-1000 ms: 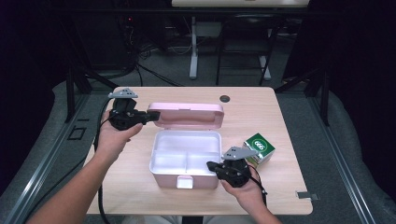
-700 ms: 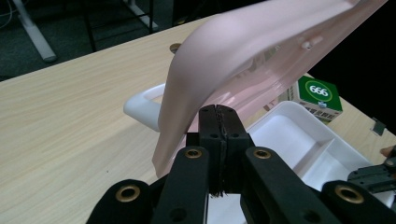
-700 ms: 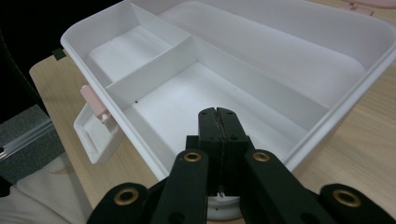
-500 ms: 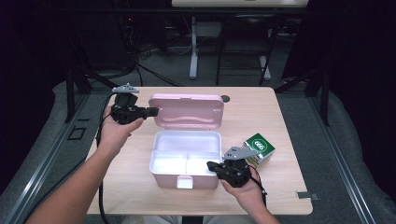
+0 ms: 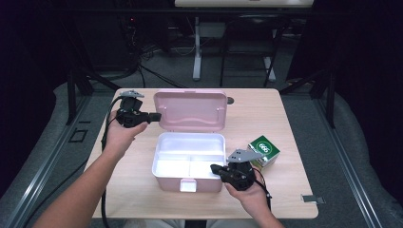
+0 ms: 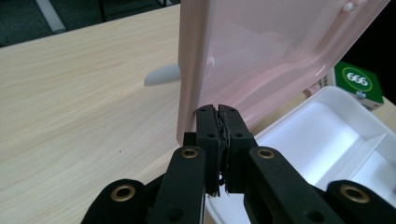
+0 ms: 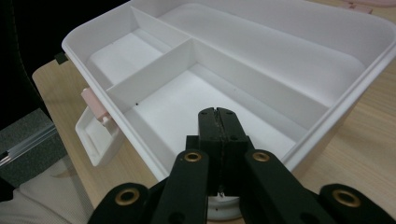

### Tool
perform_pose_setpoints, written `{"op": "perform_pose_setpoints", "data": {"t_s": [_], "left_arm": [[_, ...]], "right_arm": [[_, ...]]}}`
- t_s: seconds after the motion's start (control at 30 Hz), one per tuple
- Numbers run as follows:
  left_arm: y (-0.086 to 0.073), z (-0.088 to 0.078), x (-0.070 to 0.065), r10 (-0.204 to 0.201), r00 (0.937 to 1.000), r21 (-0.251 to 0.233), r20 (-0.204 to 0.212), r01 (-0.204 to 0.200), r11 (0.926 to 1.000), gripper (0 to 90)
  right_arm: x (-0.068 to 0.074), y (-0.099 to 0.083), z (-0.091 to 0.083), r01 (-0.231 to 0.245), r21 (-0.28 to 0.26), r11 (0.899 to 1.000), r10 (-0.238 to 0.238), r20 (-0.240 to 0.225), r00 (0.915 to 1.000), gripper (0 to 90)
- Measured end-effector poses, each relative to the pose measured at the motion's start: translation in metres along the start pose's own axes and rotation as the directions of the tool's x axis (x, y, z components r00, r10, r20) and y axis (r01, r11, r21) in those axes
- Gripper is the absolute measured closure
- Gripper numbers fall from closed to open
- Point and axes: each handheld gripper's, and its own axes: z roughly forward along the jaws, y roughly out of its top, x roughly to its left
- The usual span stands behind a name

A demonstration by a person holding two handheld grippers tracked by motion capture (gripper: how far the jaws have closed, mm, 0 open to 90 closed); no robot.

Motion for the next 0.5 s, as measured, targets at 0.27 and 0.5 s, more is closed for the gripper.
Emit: {"op": "perform_pose_setpoints", "data": {"t_s": [0.27, 0.5], "left_arm": [[-0.01, 0.011, 0.01, -0.021, 0.9996, 0.045, -0.016, 0.022, 0.9988, 87.3], [-0.014, 0.013, 0.012, -0.023, 0.9997, 0.061, -0.014, 0.023, 0.9978, 84.2]], "right_arm": [[0.0, -0.001, 0.0, 0.002, -0.01, 1.0, -0.002, 0.001, 1.0, 90.0], [0.0, -0.001, 0.0, 0.008, -0.008, 1.0, -0.008, 0.002, 1.0, 90.0]]}}
